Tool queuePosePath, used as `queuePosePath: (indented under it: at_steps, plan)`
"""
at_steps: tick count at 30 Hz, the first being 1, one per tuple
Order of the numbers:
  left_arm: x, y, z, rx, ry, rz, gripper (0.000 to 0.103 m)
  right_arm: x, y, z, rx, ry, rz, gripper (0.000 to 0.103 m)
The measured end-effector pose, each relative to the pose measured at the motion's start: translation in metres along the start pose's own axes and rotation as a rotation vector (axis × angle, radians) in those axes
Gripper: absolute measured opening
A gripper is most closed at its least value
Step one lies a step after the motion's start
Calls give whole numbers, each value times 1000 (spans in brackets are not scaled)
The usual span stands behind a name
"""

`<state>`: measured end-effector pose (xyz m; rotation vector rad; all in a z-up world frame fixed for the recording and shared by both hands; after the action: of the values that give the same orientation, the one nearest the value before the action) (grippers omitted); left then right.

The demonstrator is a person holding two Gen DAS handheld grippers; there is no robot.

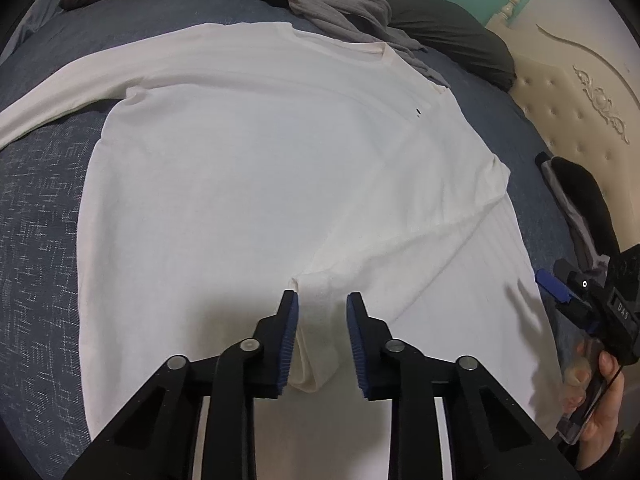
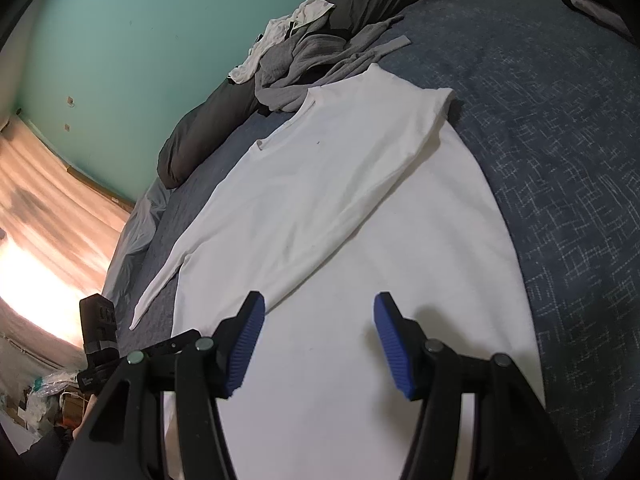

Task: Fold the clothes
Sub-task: 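Move the left gripper to the folded sleeve and pinch it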

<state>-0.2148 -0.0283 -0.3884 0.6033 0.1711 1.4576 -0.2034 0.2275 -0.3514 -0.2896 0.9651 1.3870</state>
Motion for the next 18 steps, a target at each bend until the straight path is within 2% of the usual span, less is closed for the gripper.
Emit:
queuePosePath:
  at_steps: [4, 7, 9, 18]
  plan:
    - [-2, 2, -6, -12, 2, 1, 20, 2, 0, 0, -2, 2, -5, 58]
    - [-4, 2, -9, -18, 4, 12, 12, 2, 0, 0, -3, 3, -9, 58]
    - [-4, 1, -9, -17, 2, 9, 3, 3, 0, 0, -5, 5, -13, 58]
    - [12, -4, 7, 0, -24, -54, 0, 5, 0, -1, -6, 5, -29, 58]
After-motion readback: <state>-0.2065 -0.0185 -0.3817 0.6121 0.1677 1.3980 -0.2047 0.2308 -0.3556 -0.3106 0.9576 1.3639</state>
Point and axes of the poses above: each gripper's, at about its wrist camera, not at the fingertips, and z roughly against the way its jaws point, x to its right, y to its top, the point moved 7 cm from there along -z, roughly the way its jaws point, and after that the axes turned 11 degrees about -z, right-handed, at the moved point
